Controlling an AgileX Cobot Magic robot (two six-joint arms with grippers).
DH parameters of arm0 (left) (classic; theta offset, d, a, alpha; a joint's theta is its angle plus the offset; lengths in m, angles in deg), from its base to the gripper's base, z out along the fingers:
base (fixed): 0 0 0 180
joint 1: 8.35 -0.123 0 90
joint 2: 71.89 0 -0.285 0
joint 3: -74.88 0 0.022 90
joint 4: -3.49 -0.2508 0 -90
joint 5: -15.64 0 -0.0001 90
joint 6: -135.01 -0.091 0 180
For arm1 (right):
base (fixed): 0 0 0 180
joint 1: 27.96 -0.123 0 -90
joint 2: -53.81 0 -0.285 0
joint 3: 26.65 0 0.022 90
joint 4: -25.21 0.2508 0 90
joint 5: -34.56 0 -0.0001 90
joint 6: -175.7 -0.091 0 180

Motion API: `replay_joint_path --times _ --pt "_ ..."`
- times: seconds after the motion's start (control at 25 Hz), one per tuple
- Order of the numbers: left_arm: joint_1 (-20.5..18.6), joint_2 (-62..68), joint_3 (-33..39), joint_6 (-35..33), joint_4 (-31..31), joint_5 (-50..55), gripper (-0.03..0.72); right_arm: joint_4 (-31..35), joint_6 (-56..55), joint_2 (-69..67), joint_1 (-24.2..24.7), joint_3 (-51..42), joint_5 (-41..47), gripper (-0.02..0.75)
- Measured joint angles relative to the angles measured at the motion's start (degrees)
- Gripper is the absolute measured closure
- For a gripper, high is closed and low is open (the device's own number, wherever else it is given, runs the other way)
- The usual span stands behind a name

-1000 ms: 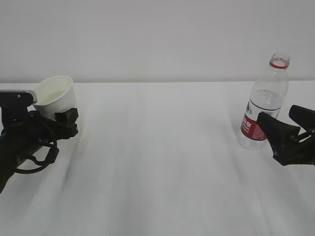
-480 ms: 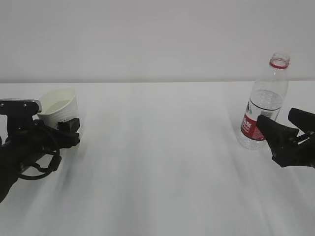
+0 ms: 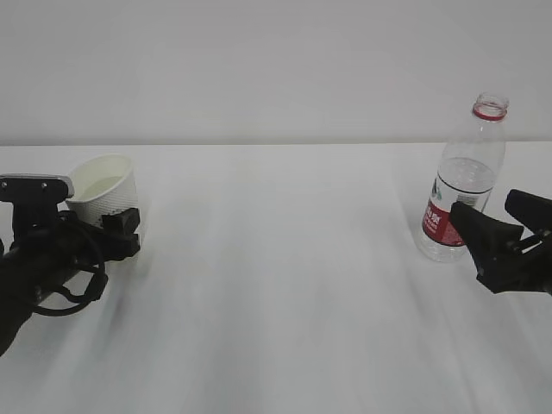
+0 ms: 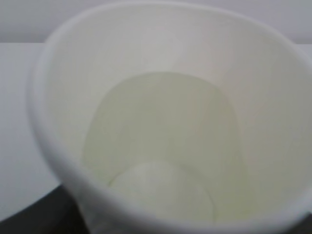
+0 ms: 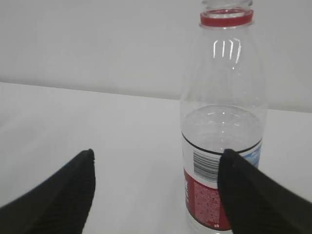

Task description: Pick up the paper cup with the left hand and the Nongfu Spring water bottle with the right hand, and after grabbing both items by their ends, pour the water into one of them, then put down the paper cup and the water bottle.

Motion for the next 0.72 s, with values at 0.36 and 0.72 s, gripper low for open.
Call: replay_joint_path --times 0.36,0.72 --pt "0.00 0.00 0.00 0.00 0.00 0.00 0.197 0.00 0.00 0.00 0.00 0.00 0.00 0.149" --pt "0.00 0.00 0.00 0.00 0.00 0.00 0.075 0.00 0.00 0.00 0.00 0.00 0.00 0.148"
